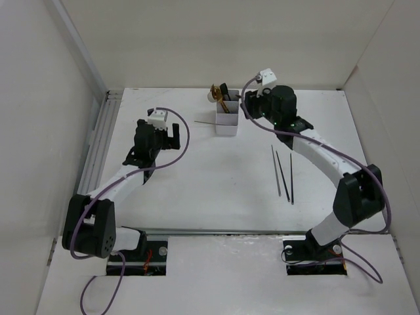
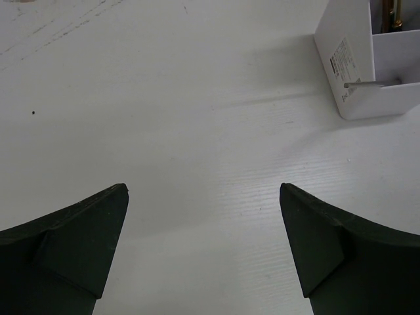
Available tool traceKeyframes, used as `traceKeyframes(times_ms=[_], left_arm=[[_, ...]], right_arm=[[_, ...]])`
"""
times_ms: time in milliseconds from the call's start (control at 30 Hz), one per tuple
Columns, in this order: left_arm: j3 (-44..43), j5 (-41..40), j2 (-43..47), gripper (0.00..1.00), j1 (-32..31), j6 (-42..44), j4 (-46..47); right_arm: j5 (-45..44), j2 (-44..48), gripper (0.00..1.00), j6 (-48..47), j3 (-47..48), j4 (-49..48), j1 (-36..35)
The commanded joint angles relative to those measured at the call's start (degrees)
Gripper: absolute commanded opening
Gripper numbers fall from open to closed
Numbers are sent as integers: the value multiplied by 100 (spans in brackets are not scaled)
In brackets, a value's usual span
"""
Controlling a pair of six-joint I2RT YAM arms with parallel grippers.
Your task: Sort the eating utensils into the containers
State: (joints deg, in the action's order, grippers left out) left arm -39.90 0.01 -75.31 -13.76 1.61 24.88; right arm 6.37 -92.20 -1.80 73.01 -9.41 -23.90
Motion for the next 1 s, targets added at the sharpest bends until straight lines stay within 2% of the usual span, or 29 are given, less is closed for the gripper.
traceKeyframes(times_ms=[0,67,100,133,200,300,333,400,467,600,733,967], left_arm=[[157,157,297,100,22,-55,368],[211,209,368,100,22,-108,420],[263,210,420,100,22,-108,421],[316,262,473,100,22,-108,421],[386,315,534,100,22,-169,421],[500,315,657,100,22,-292,473],[501,315,710,100,22,-292,474],[614,368,763,100,22,-345,534],[685,421,833,100,22,-406,605],[738,535,886,100,22,-520,605],[738,535,939,100,22,-521,605],[738,482,887,100,22,-521,605]], right_arm=[[-1374,141,54,680,283,2535,192],[-1219,-25,40,1111,284,3711,437],[-1034,-26,30,1199,84,3901,526],[-833,-26,29,1304,-66,4016,605],[-437,35,29,1392,-566,4070,737],[-661,272,38,1726,-893,4070,738],[-724,325,44,1814,-1059,4070,738],[-725,379,48,1885,-1245,4000,790],[-786,379,47,1956,-1377,4000,852],[-594,-25,34,2008,-1632,3842,852],[-900,-18,31,2201,-1869,3710,852],[-1208,36,31,2140,-1720,3946,790]])
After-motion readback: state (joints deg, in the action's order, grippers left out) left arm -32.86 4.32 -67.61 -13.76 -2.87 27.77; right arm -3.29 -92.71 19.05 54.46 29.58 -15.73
